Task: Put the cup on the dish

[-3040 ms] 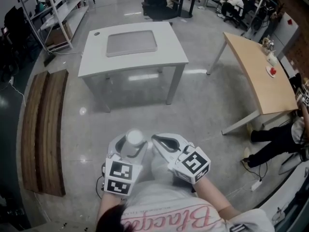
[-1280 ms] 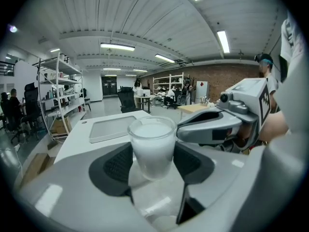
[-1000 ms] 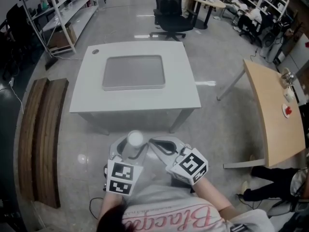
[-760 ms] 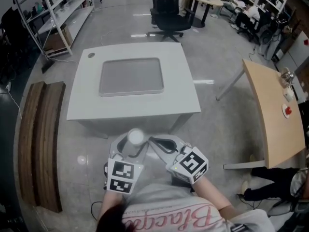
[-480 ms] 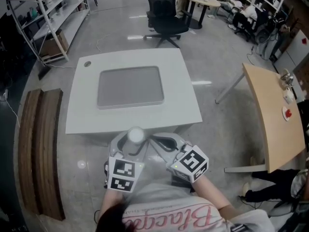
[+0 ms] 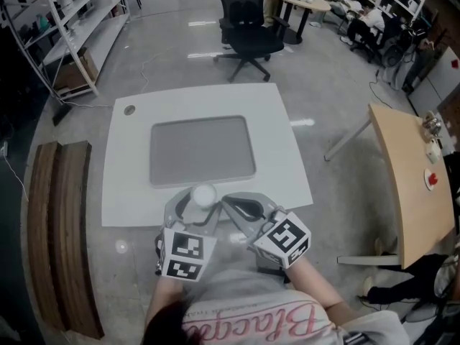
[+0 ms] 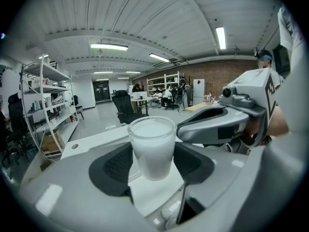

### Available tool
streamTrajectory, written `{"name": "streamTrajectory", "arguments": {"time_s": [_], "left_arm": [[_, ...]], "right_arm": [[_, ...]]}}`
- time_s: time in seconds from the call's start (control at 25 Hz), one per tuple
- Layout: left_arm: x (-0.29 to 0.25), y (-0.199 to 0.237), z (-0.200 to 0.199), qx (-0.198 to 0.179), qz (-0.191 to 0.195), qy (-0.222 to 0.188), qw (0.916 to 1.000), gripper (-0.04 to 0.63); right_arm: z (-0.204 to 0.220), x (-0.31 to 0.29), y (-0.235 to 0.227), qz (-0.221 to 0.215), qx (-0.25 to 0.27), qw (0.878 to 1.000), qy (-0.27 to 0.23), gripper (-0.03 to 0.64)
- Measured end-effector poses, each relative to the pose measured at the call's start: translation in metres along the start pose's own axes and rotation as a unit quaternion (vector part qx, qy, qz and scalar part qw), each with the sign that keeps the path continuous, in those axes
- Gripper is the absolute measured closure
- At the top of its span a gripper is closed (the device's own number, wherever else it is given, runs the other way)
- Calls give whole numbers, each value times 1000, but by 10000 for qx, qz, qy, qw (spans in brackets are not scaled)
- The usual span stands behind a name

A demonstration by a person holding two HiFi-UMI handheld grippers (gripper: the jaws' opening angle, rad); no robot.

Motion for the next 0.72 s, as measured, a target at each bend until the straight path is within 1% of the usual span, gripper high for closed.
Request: {"name": "streamTrajectory", "arguments": {"time_s": [0.16, 0.4, 0.6, 0.72], "left_arm": [[-18, 23, -6, -33, 25, -23, 10000, 337], [-45, 41, -6, -267, 58, 28, 9996, 337], [-68, 58, -7, -219, 136, -105, 9996, 337], [-84, 64, -5, -274, 126, -182, 9994, 337]], "right_arm": [[-6, -20, -13, 6, 23, 10000, 52, 617], [-5, -40, -30, 21, -10, 9999, 130, 617], [-1, -59, -49, 233, -71, 9995, 198, 617], [1, -69, -61, 318, -117, 9992, 196, 617]]}}
Point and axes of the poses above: the fingertips, and each gripper's own axes: x backward along the fingers, y to its left, z out of its underside, the point moved 5 cm from there along x, backward along the fingers, and after that the axes turned 4 degrees about y, right-handed, at the moved point
